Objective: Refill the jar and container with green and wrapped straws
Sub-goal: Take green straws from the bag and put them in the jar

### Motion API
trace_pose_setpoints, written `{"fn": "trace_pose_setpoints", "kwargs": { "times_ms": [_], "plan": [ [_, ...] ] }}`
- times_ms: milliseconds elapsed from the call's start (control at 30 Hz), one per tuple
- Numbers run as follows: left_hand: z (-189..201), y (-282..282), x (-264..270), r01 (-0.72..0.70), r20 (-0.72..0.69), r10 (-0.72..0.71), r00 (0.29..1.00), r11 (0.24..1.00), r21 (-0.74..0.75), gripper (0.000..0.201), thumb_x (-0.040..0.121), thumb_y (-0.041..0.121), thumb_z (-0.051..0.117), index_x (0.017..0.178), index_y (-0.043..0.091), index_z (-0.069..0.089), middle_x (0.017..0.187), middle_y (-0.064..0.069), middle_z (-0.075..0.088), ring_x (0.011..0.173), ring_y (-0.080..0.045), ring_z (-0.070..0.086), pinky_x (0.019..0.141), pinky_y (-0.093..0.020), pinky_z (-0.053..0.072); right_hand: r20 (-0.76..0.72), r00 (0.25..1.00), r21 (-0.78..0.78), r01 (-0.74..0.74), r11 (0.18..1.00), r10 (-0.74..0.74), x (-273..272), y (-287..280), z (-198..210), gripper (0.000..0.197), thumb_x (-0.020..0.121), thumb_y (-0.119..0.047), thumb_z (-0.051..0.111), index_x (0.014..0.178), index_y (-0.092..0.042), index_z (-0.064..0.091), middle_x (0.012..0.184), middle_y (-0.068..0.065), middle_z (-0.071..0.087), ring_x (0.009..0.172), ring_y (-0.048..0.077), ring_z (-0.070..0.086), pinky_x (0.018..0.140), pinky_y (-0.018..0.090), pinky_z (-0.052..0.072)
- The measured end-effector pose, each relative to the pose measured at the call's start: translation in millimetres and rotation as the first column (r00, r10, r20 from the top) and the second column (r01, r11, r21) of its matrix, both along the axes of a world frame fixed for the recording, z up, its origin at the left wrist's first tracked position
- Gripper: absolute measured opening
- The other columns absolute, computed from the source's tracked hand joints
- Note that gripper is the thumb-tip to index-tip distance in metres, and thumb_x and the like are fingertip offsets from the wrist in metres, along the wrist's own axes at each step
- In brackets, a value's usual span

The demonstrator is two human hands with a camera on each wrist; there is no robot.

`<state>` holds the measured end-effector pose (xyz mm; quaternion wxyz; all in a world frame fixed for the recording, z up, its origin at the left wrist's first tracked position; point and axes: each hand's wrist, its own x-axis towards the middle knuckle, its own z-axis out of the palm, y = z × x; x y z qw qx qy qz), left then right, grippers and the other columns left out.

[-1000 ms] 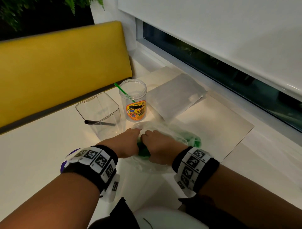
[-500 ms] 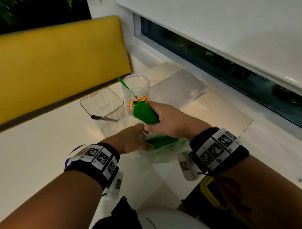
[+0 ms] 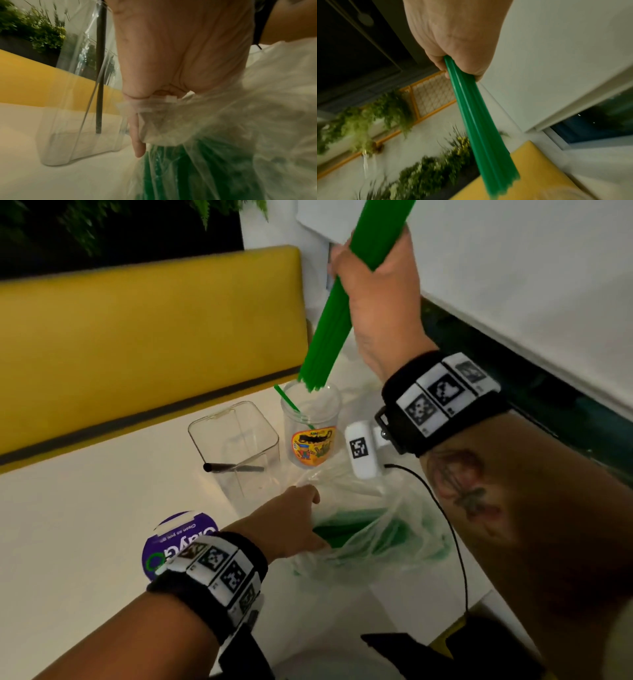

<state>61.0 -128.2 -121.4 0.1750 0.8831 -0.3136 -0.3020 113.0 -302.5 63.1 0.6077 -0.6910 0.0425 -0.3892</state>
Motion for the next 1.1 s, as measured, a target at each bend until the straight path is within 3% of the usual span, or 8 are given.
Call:
{"fn": "trace_pose_setpoints", "kwargs": {
  "times_ms": [100,333,567,667,767,900,1000,1100],
  "plan": [
    [0.8,0.2,-2.6,-0.008,-0.007,0.009,1.0,1.0,0.013,0.088,0.062,0.048,0.086,0.134,0.023,0.042,0.116,0.004,0.049,0.097,-0.017,0.054,0.078,-0.028,0.044,-0.171,0.985,-0.099,0.007,0.995,-0.024,13.0,6.2,-37.5,0.023,0.086,-0.015,0.068,0.099,-0.021,0.05,0.079,0.001,0.051,0.066,0.008,0.056,0.063,0.022,0.053],
    [4.3,-0.5,-3.9,0.028,0.015,-0.028,0.999,0.999,0.039,0.086,0.065,0.049,0.084,0.135,0.025,0.041,0.12,0.003,0.049,0.093,-0.016,0.054,0.075,-0.028,0.047,-0.572,0.82,-0.273,-0.187,0.944,-0.003,4.5,0.6,-113.9,0.048,0.079,-0.028,0.078,0.118,-0.015,0.053,0.104,-0.004,0.064,0.098,0.015,0.063,0.086,0.031,0.053],
    [1.7,-3.2,-1.2,0.034,-0.003,-0.034,0.999,0.999,0.029,0.087,0.066,0.045,0.085,0.137,0.024,0.04,0.113,0.005,0.044,0.094,-0.016,0.054,0.077,-0.027,0.047,-0.702,0.707,-0.392,-0.285,0.875,-0.084,-27.0,-13.7,-73.5,0.117,0.063,-0.034,0.09,0.152,-0.021,0.016,0.145,0.007,0.04,0.13,0.021,0.042,0.102,0.033,0.038],
    [-0.7,-4.5,0.9,0.035,-0.026,-0.035,0.999,0.999,0.013,0.092,0.066,0.044,0.087,0.14,0.023,0.037,0.124,0.0,0.047,0.099,-0.015,0.051,0.084,-0.026,0.046,-0.647,0.741,-0.475,-0.209,0.855,-0.178,-62.0,-16.9,-38.0,0.081,0.071,-0.031,0.085,0.139,-0.019,0.043,0.119,0.0,0.055,0.106,0.013,0.056,0.089,0.026,0.045],
    [-1.6,-5.0,0.5,0.014,-0.05,-0.015,0.999,1.0,-0.016,0.098,0.062,0.043,0.09,0.141,0.022,0.037,0.131,-0.003,0.047,0.102,-0.015,0.05,0.087,-0.026,0.045,-0.764,0.638,-0.511,-0.503,0.697,-0.1,-107.3,4.6,-15.6,0.018,0.087,-0.025,0.07,0.104,-0.022,0.07,0.084,-0.013,0.062,0.074,-0.001,0.057,0.065,0.011,0.043],
    [-0.4,-3.5,-0.4,0.103,-0.033,-0.104,0.994,0.994,-0.034,0.078,0.062,0.044,0.085,0.13,0.023,0.053,0.12,0.001,0.056,0.103,-0.016,0.057,0.082,-0.026,0.048,-0.862,0.493,-0.505,-0.813,0.289,-0.118,-140.0,49.7,-52.1,0.02,0.094,-0.016,0.055,0.105,-0.015,0.071,0.093,-0.003,0.069,0.086,0.014,0.064,0.064,0.017,0.037],
    [-0.9,0.9,-1.4,0.18,0.029,-0.179,0.983,0.984,-0.013,0.102,0.051,0.07,0.076,0.138,0.028,0.044,0.136,0.007,0.046,0.117,-0.013,0.053,0.099,-0.032,0.049,-0.898,0.305,-0.404,-0.858,0.318,-0.318,-146.4,62.7,-113.5,0.02,0.095,-0.014,0.053,0.106,-0.005,0.066,0.095,0.017,0.065,0.097,0.035,0.065,0.068,0.033,0.044],
    [-0.7,5.5,-6.6,0.195,0.029,-0.196,0.98,0.981,0.012,0.114,0.051,0.062,0.084,0.145,0.028,0.031,0.137,0.003,0.037,0.121,-0.02,0.054,0.103,-0.036,0.049,-0.859,0.385,-0.485,-0.824,0.294,-0.337,-156.4,57.8,-153.5,0.029,0.09,-0.021,0.059,0.115,-0.008,0.061,0.105,0.014,0.059,0.105,0.033,0.061,0.082,0.04,0.049]
  ]
}}
